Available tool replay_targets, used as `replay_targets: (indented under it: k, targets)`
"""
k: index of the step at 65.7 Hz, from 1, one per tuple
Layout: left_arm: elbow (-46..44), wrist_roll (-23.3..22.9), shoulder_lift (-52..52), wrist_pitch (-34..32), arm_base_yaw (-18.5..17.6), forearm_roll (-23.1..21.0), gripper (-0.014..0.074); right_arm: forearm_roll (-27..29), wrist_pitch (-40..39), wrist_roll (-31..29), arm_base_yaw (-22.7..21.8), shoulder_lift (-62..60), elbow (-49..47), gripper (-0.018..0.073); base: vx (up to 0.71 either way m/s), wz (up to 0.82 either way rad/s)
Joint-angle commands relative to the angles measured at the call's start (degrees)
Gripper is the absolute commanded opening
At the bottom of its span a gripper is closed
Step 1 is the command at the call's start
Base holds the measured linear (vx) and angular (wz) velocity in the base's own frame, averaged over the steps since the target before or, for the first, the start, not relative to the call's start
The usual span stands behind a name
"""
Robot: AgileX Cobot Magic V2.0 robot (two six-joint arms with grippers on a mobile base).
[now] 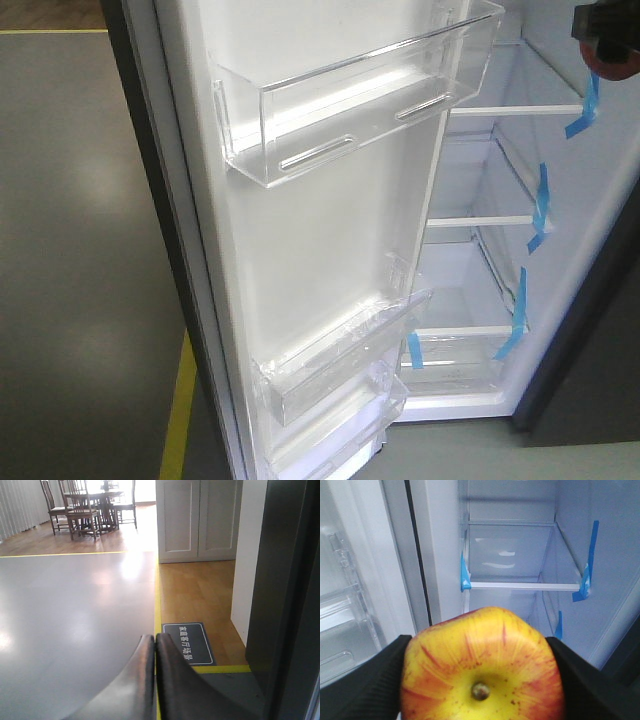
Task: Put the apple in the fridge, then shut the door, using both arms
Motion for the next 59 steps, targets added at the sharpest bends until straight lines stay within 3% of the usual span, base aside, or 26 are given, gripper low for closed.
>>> replay_targets:
  k: [1,59]
  targets:
    - [-1.04,0.0,-0.73,-4.06,-0.07,-0.47,-0.0006,-0.52,-4.63,-0.3,0.02,-1.7,-1.69,0.0168,0.0,0.0]
    - [-1.04,0.0,-0.73,-4.06,-0.07,-0.47,-0.0006,-0.52,-4.63,-0.3,0.02,-1.7,-1.69,0.0168,0.0,0.0]
